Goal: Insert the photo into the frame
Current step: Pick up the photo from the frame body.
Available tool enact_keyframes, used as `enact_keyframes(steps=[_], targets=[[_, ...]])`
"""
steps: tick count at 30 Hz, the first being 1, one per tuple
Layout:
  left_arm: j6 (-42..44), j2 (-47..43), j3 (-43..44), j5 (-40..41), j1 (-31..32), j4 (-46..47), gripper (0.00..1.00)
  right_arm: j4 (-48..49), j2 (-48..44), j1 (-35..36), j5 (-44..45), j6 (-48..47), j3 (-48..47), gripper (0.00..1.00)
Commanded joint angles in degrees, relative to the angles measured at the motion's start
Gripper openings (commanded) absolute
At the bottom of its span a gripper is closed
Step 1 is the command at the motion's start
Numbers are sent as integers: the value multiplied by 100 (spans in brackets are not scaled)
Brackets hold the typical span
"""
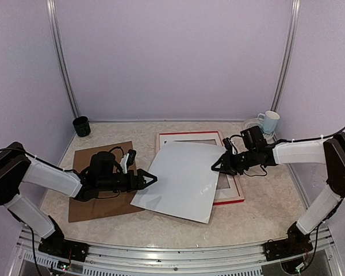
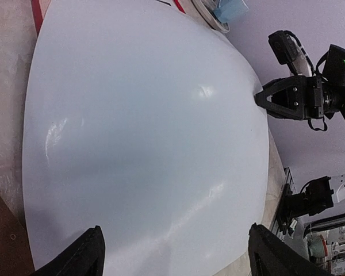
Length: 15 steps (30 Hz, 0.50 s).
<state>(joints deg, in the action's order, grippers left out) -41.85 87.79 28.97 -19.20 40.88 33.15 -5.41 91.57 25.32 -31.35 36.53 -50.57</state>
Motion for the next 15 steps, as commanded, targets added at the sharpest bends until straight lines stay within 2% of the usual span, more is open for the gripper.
enact_keyframes(steps=[1,8,15], targets=[[94,-139,-24,23,-28,-65,85,488,-401,-45,-459,496,450,24],[22,-37,-53,-12,-19,67,85,1650,-576,-45,-837,1447,1157,21],[-41,51,-133,-42,-1,214,85,3803,-345,-45,-1074,2581,1938,22]])
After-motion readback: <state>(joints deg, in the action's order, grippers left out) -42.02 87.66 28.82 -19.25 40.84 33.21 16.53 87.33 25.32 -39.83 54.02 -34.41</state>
